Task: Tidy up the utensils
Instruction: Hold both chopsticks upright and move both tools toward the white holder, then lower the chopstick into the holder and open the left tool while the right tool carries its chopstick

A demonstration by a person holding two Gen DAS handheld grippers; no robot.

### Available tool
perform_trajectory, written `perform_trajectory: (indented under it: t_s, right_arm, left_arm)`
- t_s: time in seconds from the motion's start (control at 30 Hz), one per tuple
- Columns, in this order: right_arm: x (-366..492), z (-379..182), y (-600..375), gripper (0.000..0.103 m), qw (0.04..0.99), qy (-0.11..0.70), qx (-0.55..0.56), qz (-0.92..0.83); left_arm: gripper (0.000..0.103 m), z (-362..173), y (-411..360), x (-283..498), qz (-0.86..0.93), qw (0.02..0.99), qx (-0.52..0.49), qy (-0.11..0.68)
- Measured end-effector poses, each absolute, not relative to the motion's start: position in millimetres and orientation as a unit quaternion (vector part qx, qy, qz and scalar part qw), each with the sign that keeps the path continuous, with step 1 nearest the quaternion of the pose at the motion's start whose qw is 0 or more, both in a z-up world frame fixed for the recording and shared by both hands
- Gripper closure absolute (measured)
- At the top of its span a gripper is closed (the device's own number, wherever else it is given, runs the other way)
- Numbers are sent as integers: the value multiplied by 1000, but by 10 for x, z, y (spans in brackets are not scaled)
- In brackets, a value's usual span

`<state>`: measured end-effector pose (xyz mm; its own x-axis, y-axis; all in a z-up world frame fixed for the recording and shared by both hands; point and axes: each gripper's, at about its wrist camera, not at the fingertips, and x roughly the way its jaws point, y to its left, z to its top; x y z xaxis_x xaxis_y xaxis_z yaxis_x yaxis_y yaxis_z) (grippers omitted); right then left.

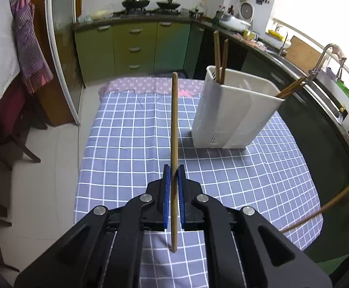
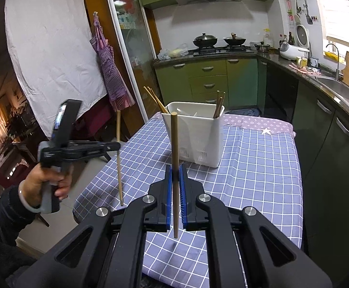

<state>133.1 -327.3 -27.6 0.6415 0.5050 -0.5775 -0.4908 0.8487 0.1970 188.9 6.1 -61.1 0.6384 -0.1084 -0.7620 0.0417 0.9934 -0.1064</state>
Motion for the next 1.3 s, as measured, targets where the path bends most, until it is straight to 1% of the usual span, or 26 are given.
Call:
perform_trajectory:
  t_s: [0.47,0.83,1.3]
  right_arm:
    - [1378,-349,-3250,96,903,332,8,272]
    - [1407,-387,-3252,96,902,335,10,274]
    - [1423,-447,-3253,96,899,340,9,276]
  left_arm:
    - [97,-512,51,1546,-65,912,-35,402]
    - [97,-488,-29,1506,-76,914,-28,397]
    - [97,-204,-204,1549,-101,916,-10,387]
